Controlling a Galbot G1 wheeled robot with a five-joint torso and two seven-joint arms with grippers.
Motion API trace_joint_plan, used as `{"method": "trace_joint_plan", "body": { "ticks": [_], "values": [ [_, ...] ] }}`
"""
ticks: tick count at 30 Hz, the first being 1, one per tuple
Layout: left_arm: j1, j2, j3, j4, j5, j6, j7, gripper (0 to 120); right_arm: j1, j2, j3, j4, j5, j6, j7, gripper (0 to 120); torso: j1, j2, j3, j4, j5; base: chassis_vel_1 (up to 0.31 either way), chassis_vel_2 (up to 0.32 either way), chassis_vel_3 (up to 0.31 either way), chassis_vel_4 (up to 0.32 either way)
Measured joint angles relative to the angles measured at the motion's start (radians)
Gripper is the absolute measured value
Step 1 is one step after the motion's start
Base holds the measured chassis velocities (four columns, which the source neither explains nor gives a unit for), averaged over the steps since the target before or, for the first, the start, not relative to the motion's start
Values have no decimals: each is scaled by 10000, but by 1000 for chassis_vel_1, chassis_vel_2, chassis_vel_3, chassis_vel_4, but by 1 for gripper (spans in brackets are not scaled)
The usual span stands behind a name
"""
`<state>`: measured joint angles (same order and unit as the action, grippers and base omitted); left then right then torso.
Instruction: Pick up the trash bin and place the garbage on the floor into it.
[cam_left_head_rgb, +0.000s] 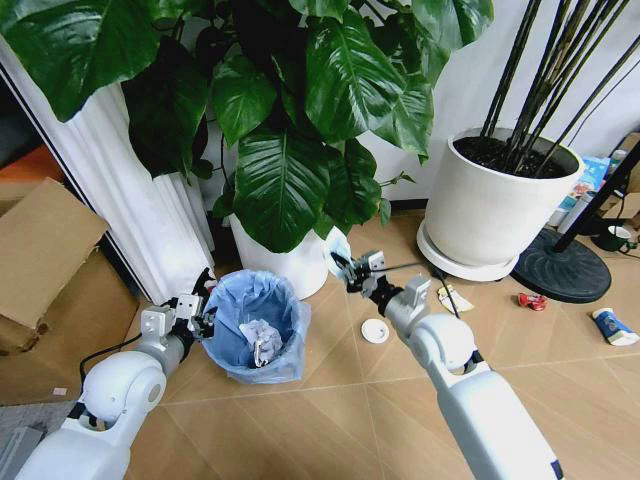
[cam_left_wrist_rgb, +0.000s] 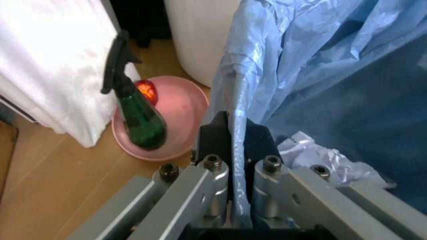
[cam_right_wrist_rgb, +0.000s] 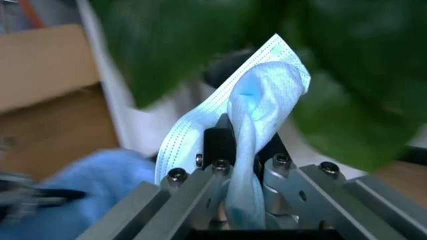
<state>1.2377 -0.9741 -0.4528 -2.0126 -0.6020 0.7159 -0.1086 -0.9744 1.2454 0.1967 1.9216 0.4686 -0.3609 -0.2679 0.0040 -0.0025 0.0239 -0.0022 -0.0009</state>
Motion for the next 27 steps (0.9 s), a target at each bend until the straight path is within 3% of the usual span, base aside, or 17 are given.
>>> {"method": "trace_joint_plan", "body": {
  "ticks": [9, 19, 27],
  "values": [
    [-617, 210, 405, 246, -819, 152, -108, 0, 497, -414, -1848, 62, 845, -504, 578, 0, 0, 0, 0, -1, -1, 0, 0, 0, 0],
    [-595, 192, 407, 280, -898, 172, -86, 0, 704, -536, -2788, -119, 1068, -836, 954, 1, 0, 0, 0, -1, 0, 0, 0, 0, 0],
    [-571, 146, 349, 172, -850, 156, -122, 0, 971, -367, -3337, -422, 1183, -1000, 1181, 34, 0, 0, 0, 0, 0, 0, 0, 0, 0]
  ]
}}
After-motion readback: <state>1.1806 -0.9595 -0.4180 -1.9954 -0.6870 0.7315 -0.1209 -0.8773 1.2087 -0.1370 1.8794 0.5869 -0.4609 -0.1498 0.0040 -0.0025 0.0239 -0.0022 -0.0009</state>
